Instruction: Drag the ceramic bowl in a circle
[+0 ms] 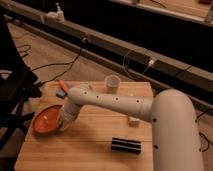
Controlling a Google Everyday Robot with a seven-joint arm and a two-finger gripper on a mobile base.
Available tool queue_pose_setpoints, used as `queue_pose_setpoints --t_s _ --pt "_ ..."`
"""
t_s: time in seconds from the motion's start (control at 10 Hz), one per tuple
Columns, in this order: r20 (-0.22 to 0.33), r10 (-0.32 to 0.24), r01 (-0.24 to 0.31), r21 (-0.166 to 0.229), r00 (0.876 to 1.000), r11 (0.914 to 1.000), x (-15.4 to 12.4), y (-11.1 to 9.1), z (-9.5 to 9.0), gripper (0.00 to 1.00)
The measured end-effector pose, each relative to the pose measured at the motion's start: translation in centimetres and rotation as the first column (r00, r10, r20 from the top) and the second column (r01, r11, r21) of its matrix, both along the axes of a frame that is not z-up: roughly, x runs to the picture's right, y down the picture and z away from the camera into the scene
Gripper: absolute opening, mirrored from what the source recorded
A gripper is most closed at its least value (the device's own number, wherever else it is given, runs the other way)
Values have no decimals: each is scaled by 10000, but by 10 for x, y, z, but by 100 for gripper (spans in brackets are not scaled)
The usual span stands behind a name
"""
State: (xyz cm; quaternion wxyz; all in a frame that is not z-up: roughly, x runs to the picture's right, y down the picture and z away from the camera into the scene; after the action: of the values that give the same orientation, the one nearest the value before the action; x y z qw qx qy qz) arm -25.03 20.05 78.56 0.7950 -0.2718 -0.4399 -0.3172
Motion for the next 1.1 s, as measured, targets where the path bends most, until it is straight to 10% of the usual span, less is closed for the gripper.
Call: queue_pose_setpoints --t_s 0.5,1.1 --pt "832 -845 871 -282 9929 9958 -26 51 -39 0" --pt "-1708 532 -663 -721 9839 9952 75 70 -72 0"
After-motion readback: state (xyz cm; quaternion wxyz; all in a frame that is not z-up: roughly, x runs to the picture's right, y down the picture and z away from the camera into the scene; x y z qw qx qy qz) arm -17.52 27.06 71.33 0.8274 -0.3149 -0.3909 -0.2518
